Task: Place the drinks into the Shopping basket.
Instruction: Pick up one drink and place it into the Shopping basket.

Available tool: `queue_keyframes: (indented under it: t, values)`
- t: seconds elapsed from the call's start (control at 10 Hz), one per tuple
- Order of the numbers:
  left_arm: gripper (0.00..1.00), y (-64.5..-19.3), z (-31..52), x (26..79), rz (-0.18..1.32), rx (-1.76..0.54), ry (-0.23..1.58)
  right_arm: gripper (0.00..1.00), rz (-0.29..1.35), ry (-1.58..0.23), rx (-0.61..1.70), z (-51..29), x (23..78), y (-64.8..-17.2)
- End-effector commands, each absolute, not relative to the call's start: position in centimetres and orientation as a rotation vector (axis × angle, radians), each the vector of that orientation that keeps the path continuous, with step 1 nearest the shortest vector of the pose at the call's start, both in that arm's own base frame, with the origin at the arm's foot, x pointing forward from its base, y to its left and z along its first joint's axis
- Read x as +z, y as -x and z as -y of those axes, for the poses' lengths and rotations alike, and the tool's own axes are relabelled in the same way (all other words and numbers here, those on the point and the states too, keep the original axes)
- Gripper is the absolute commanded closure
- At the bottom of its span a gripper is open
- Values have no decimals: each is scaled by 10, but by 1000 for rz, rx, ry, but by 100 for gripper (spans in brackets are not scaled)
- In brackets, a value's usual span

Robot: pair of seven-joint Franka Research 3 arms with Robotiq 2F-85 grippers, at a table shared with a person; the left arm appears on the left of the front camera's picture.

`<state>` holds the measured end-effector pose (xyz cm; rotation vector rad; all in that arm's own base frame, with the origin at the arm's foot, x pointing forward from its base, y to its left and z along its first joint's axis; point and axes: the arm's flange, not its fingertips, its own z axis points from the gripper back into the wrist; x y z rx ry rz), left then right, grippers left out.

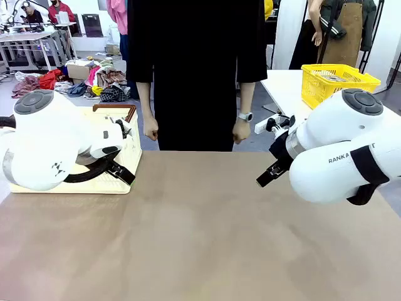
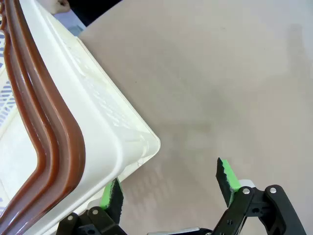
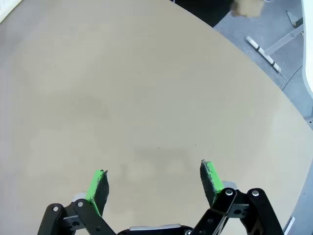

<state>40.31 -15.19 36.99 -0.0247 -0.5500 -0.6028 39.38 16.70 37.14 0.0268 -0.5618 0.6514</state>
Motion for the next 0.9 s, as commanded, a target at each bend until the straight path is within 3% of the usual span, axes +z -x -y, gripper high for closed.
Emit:
queue_keyframes:
  t: [0.0,0.8]
  values:
    - [0,-403,152,370,552,-603,25,0,562,-27,651,-167,371,-394]
    - [0,-403,152,370,552,-603,25,0,562,-27,651,-167,371,-394]
